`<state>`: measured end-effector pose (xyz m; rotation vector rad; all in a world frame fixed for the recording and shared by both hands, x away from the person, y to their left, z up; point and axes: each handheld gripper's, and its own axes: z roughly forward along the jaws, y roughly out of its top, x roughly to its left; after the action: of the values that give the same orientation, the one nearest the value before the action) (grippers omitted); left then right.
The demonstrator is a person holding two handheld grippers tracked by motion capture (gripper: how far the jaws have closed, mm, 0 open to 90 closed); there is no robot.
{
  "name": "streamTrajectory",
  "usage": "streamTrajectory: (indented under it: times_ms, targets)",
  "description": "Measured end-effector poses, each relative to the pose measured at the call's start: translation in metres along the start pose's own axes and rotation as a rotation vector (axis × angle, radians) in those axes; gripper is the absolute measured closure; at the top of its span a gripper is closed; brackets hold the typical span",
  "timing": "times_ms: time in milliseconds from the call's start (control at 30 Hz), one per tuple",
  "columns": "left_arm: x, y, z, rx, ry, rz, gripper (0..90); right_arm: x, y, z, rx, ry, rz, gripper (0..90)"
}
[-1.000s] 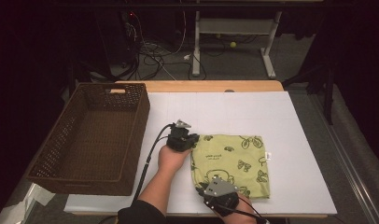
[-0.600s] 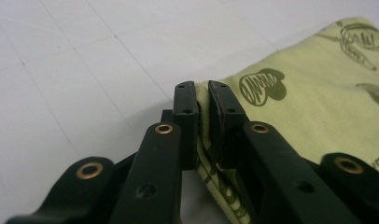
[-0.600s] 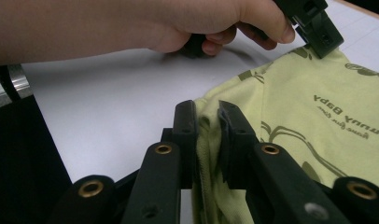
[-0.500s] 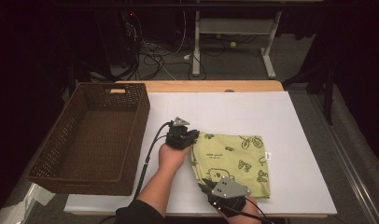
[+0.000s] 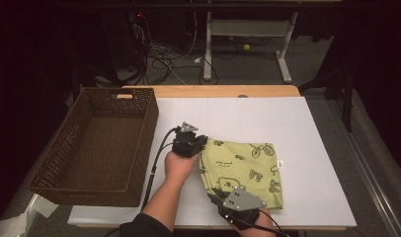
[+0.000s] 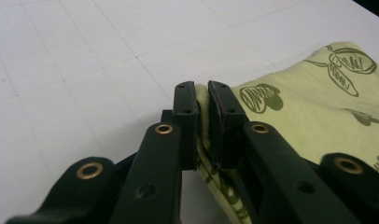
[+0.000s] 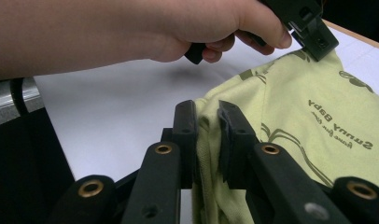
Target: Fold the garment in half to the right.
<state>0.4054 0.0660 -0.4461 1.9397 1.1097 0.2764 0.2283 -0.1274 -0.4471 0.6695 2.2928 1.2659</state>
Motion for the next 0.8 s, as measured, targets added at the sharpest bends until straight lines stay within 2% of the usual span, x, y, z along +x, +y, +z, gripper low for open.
streamTrajectory:
  times_ms: [233, 433, 567, 667, 800]
  targets:
    - [0.006, -0.002, -0.017, 0.009, 0.055, -0.008, 78.7, 0.006, 0.006, 0.007, -0.019, 0.039, -0.018, 80.0]
    - [0.012, -0.008, -0.032, 0.028, 0.122, -0.023, 78.7, 0.013, 0.013, 0.016, -0.033, 0.084, -0.042, 80.0]
    - [0.013, -0.008, -0.043, 0.047, 0.173, -0.02, 78.6, 0.018, 0.018, 0.02, -0.05, 0.117, -0.06, 80.0]
    - [0.012, -0.006, -0.049, 0.048, 0.187, -0.024, 78.6, 0.019, 0.022, 0.02, -0.067, 0.129, -0.066, 80.0]
    - [0.009, -0.003, -0.046, 0.05, 0.191, -0.02, 78.6, 0.016, 0.022, 0.016, -0.083, 0.125, -0.062, 80.0]
